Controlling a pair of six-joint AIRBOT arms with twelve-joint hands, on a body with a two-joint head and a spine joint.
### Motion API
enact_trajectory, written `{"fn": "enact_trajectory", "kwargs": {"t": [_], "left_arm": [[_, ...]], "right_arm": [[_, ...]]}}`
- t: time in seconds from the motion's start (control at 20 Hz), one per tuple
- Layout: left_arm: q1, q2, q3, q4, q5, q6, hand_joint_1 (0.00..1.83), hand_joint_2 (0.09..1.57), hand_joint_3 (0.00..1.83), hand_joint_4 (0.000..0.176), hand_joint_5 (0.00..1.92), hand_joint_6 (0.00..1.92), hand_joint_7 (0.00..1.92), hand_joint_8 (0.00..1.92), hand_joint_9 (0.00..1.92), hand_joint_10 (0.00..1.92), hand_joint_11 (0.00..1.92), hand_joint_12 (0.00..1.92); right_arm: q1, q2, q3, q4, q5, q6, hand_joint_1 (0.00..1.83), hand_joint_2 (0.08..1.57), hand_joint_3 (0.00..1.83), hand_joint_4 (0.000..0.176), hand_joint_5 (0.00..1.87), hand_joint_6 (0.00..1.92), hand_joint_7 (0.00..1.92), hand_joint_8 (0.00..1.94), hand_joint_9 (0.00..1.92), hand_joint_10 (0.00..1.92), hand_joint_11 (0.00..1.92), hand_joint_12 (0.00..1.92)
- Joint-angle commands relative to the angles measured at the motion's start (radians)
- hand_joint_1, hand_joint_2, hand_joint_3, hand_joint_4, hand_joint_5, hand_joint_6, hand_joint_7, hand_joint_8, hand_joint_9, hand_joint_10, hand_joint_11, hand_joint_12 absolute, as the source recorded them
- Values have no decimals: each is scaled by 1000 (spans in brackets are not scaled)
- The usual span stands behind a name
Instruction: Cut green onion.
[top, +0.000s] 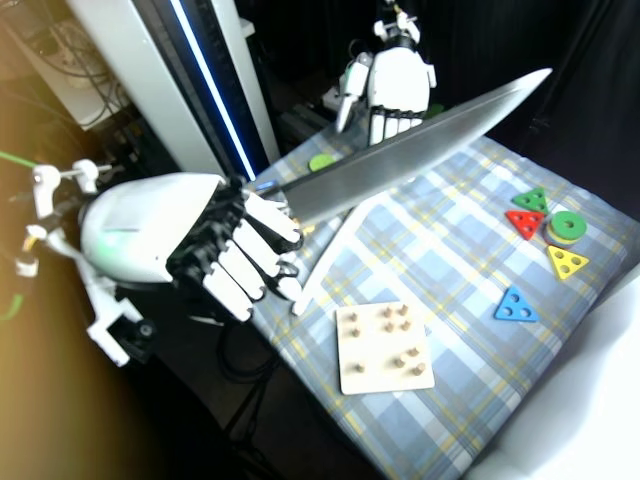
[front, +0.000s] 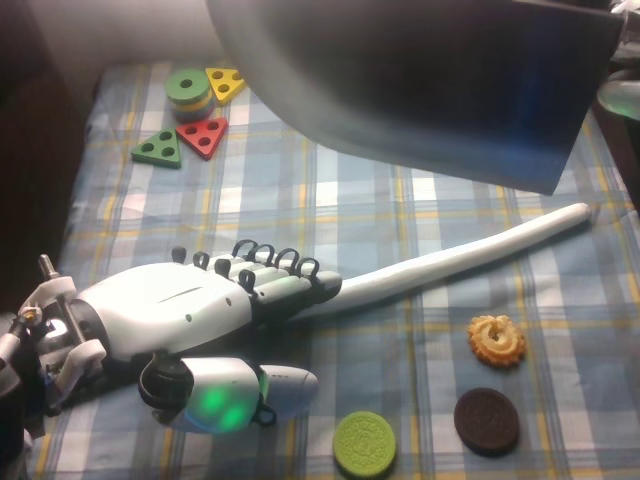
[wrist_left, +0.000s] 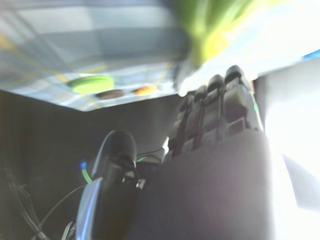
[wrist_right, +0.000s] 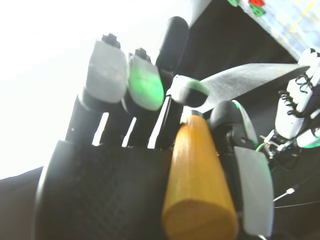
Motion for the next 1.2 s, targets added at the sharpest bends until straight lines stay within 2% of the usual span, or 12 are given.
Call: {"fn": "enact_trajectory", "kwargs": {"t": [0.0, 0.05, 0.2, 0.25, 0.3, 0.35, 0.45, 0.5, 0.6, 0.95, 1.0, 1.15], "left_arm": [[-10, -4, -1, 6, -90, -3, 0, 1339, 0, 0, 0, 0, 0, 0, 0, 0, 0, 0], [-10, -5, -2, 6, -89, -3, 0, 1347, 0, 0, 7, 3, 0, 0, 0, 0, 0, 0], [-10, -8, -2, 6, -89, -3, 0, 1355, 0, 0, 42, 17, 3, 1, 0, 0, 0, 0], [-10, -8, -3, 6, -89, -3, 0, 1350, 0, 0, 26, 8, 0, 0, 0, 0, 0, 0], [-10, -8, -3, 6, -89, -3, 0, 1353, 0, 0, 31, 9, 0, 0, 0, 0, 0, 0], [-10, -8, -4, 6, -88, -3, 0, 1350, 0, 0, 1, 0, 0, 0, 0, 0, 0, 0], [-9, -8, -6, 9, -85, -3, 0, 1353, 0, 0, 4, 1, 0, 0, 0, 0, 0, 0], [-9, -8, -6, 12, -84, -3, 0, 1359, 0, 0, 6, 2, 0, 0, 0, 0, 0, 0], [-9, -8, -7, 14, -82, -3, 0, 1354, 0, 0, 0, 0, 0, 0, 0, 0, 0, 0], [-2, -7, -8, 11, -91, -4, 0, 1361, 0, 0, 4, 1, 0, 0, 0, 0, 0, 0], [-3, -8, -8, 11, -93, -4, 0, 1356, 0, 0, 0, 0, 0, 0, 0, 0, 0, 0], [-2, -8, -9, 8, -100, -4, 0, 1349, 0, 0, 0, 0, 0, 0, 0, 0, 0, 0]], "right_arm": [[18, 9, -2, 33, 127, 10, 176, 1540, 2, 93, 975, 1921, 1304, 1941, 1422, 1921, 1420, 1921], [18, 9, -5, 20, 114, 10, 125, 1525, 0, 135, 946, 1921, 1291, 1941, 1396, 1921, 1366, 1921], [18, 5, -7, -11, 64, 10, 105, 1540, 5, 155, 940, 1921, 1295, 1941, 1437, 1921, 1428, 1921], [18, -1, -8, -32, 32, 10, 355, 1565, 37, 0, 728, 1921, 1199, 1941, 1405, 1921, 1427, 1921], [18, -7, -9, -50, 7, 10, 412, 1570, 23, 6, 653, 1921, 1163, 1941, 1387, 1921, 1404, 1921], [18, -13, -10, -62, -8, 10, 415, 1567, 6, 76, 752, 1921, 1208, 1941, 1397, 1921, 1408, 1921], [18, -27, -10, -92, -32, 23, 455, 1481, 0, 78, 750, 1921, 1207, 1941, 1373, 1921, 1388, 1921], [18, -30, -10, -98, -34, 32, 526, 1471, 0, 0, 716, 1921, 1192, 1941, 1357, 1921, 1380, 1921], [14, -38, -10, -108, -35, 57, 838, 1457, 8, 0, 443, 1822, 794, 1941, 876, 1920, 927, 1921], [-9, -48, -6, -100, -31, 88, 874, 1465, 0, 0, 475, 1803, 1413, 1941, 1624, 1921, 1616, 1921], [-9, -50, -6, -90, -20, 88, 620, 1504, 7, 0, 674, 1266, 1397, 1941, 1600, 1921, 1626, 1921], [-9, -63, -7, -69, -13, 88, 532, 1501, 1, 0, 760, 1148, 1334, 1941, 1541, 1921, 1552, 1921]]}}
